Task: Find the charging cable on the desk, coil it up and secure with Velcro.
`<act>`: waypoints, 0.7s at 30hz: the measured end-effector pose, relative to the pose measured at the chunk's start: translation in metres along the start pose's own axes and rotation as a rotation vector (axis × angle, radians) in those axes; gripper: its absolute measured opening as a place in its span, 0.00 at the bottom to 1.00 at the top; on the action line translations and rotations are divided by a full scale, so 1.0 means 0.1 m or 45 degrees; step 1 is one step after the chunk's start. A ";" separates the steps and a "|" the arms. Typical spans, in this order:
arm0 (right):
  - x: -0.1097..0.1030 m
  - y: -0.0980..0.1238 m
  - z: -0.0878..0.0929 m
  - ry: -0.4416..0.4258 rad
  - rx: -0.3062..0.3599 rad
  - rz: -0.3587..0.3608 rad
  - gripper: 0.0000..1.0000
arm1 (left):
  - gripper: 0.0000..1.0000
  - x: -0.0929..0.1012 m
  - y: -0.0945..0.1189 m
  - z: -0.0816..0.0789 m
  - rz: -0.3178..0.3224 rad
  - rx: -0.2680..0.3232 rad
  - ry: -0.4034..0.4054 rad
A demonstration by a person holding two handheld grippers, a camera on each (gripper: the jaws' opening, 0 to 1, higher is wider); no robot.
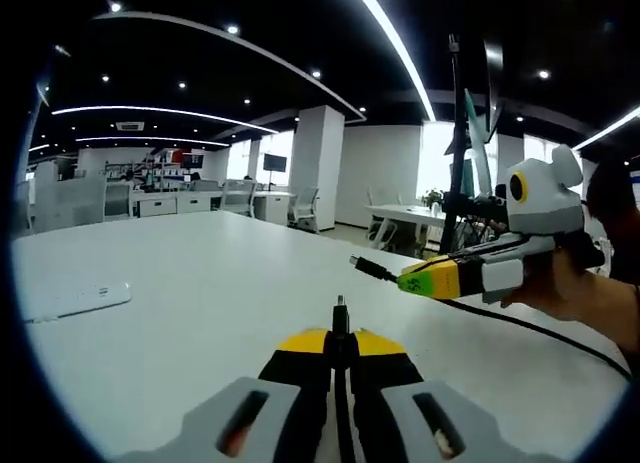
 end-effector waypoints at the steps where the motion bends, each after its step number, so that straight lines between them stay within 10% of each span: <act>1: -0.04 0.00 -0.01 -0.001 0.004 -0.006 0.04 | 0.08 -0.01 0.04 0.00 0.005 -0.011 -0.027; 21: -1.14 -0.15 -0.14 -0.114 0.134 -0.166 0.04 | 0.08 -1.03 1.38 -0.26 -0.122 0.152 -0.069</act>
Point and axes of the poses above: the point that each gripper's makers call its tool centre point, and the gripper's own axes: y roughly backward along the fingers, x roughly to its right, z roughly out of its underside, the point moved 1 cm from there along y, roughly backward along the fingers, and after that the axes turned 9 degrees about -y, right-handed, at the moved point
